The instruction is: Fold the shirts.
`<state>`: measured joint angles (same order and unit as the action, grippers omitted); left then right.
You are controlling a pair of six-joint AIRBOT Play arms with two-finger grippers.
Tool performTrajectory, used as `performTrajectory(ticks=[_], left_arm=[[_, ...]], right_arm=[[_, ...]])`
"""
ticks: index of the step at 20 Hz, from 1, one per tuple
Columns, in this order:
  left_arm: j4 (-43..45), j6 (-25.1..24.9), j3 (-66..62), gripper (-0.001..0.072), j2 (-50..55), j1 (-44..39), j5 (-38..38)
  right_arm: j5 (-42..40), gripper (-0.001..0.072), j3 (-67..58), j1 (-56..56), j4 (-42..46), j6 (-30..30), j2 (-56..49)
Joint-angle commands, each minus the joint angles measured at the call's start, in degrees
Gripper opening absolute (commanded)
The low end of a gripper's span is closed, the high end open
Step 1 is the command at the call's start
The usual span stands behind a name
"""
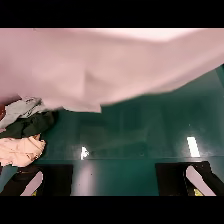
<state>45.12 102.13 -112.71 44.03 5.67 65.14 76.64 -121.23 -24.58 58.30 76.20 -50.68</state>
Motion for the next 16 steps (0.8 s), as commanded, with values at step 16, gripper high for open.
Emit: performTrajectory(ticks=[16], left_arm=[[-12.11,-24.68,44.11,0.0026,42.4,-13.18,-36.61]], right_arm=[[-1.05,0.0015,30.12,11.72,8.33,4.74,-52.13]])
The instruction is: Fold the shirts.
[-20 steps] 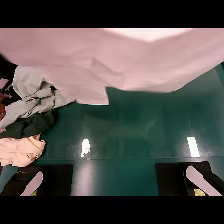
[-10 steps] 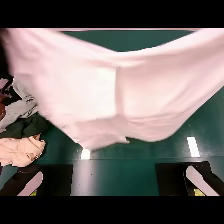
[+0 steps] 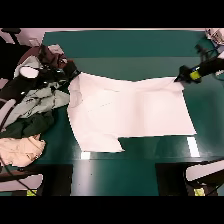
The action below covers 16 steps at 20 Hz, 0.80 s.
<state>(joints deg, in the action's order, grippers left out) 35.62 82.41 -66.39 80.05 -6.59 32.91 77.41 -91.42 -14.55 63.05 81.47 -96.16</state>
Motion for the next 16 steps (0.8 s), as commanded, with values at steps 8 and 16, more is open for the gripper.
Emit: performTrajectory(ticks=[8,16], left_arm=[[0.07,-4.85,-3.02,0.0027,7.48,-0.85,-13.55],[-0.33,-4.44,-4.57,0.0264,12.41,-0.87,-13.09]], right_arm=[[-6.4,0.0017,-7.02,-5.57,1.16,-0.59,-9.53],[-1.29,0.0154,-24.72,-5.77,-0.74,-0.55,-18.53]])
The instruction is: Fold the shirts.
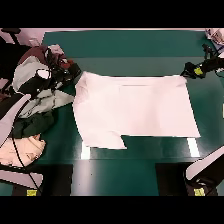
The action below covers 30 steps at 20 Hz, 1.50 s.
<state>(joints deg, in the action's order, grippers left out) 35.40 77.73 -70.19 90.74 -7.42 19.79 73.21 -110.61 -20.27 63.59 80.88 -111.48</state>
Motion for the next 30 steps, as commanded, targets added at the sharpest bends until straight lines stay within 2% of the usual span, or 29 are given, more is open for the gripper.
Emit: performTrajectory(ticks=[1,3,4,6,8,10,13,14,20,21,22,25,28,30], left_arm=[[-0.07,0.2,-1.77,0.0264,2.38,-0.02,-0.59],[-0.04,0.2,-4.26,0.0266,3.28,-0.04,-1.31],[0.09,0.17,-5.55,0.0266,3.32,-0.04,-1.14],[1.75,-0.37,-9.38,0.0266,3.17,0.11,1.97],[5.75,-0.2,-13.55,0.0265,2.36,1.22,9.49],[10.78,-0.13,-15.5,0.0265,0.17,2.47,20.5],[23.89,3.5,-14.64,0.0265,-3.93,2.75,39.65],[26.23,3.72,-12.92,0.0265,-5.64,2.73,43.3],[25.53,5.95,9.62,0.0271,-23.71,2.75,47.25],[25.38,6.99,11.69,0.0516,-25.29,2.75,50.58],[25.38,7.56,13.55,0.0677,-26.34,2.73,54.62],[23.54,5.49,19.96,0.0677,-28.17,2.73,58.55],[12.28,0.52,28.61,0.0672,-30.36,2.73,58.6],[9.25,0.11,35.28,0.067,-35.19,2.75,56.19]], right_arm=[[3.04,0.018,-6.75,-0.04,-1.31,0.04,-3.89],[2.27,0.0349,-6.86,-0.48,-0.94,0.02,-3.93],[2.6,0.0384,-6.84,-1.16,-0.83,0.02,-3.56],[3.8,0.0384,-6.84,-3.32,0.13,0.02,-1.81],[6.47,0.0384,-6.27,-5.77,4.07,0.09,1.36],[6.86,0.0385,-1.75,-9.79,1.33,0.13,6.75],[8.41,0.0388,6.21,-14.82,-2.38,0.13,14.34],[8.52,0.041,9.51,-15.93,-3.3,0.13,16.81],[9.73,0.041,29.27,-15.91,-4.07,0.17,30.14],[9.68,0.041,31.5,-15.15,-4.02,-0.13,31.95],[9.31,0.041,33.9,-14.14,-3.89,-0.42,33.99],[8.17,0.041,40.74,-10.36,-3.48,-1.42,39.8],[7.76,0.041,45.51,-7.21,-1.88,-1.49,44.11],[7.98,0.0413,46.51,-6.1,1.99,-1.11,45.99]])
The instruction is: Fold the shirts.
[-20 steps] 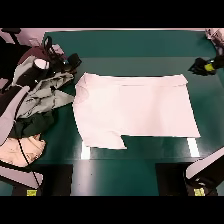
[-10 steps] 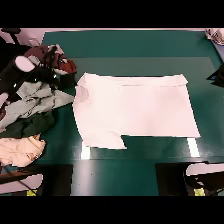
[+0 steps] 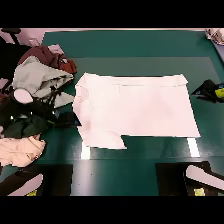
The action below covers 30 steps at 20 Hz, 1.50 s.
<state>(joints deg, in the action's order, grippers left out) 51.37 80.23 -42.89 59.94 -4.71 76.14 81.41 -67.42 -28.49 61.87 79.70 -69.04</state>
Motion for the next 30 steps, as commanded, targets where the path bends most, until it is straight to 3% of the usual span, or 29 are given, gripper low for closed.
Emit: performTrajectory(ticks=[1,2,5,17,18,19,24,27,28,29,30], left_arm=[[-7.34,-2.27,11.04,0.0669,-7.48,0.02,-1.01],[-7.5,-2.03,13.38,0.0628,-10.34,0.04,-1.7],[-7.48,-1.14,18.21,0.063,-15.02,0.02,-2.51],[-10.27,-4.07,24.81,0.0629,-14.99,0.02,-12.35],[-11.8,-4.52,25.27,0.0591,-14.99,-0.28,-12.79],[-12.31,-5.31,25.44,0.053,-14.99,-2.14,-14.12],[-13.81,-1.49,25.38,0.053,-13.46,-15.45,-28.0],[-14.01,-0.92,25.31,0.053,-10.88,-16.61,-29.16],[-15.78,-0.98,25.2,0.0471,-10.54,-16.61,-29.53],[-18.71,-1.97,25.07,0.0315,-10.54,-16.61,-30.21],[-21.75,-3.89,24.63,0.0231,-10.54,-16.61,-30.32]], right_arm=[[-0.28,0.0453,3.61,2.34,3.82,0.39,4.13],[-0.22,0.0464,3.58,2.34,3.67,0.42,4.28],[0.68,0.0464,3.58,2.34,3.13,1.03,4.26],[1.53,0.0464,3.58,2.34,0.79,1.03,8.26],[1.51,0.0464,3.58,2.34,0.81,1.03,8.5],[1.55,0.0464,3.58,2.34,0.79,1.03,8.57],[2.38,0.0464,3.58,2.34,0.72,1.03,8.57],[2.4,0.0464,3.58,2.36,0.63,1.05,8.57],[2.4,0.0463,3.58,2.36,0.63,1.05,8.57],[2.38,0.0463,3.58,2.36,0.66,1.05,8.57],[2.36,0.0463,3.58,2.36,0.66,1.05,8.57]])
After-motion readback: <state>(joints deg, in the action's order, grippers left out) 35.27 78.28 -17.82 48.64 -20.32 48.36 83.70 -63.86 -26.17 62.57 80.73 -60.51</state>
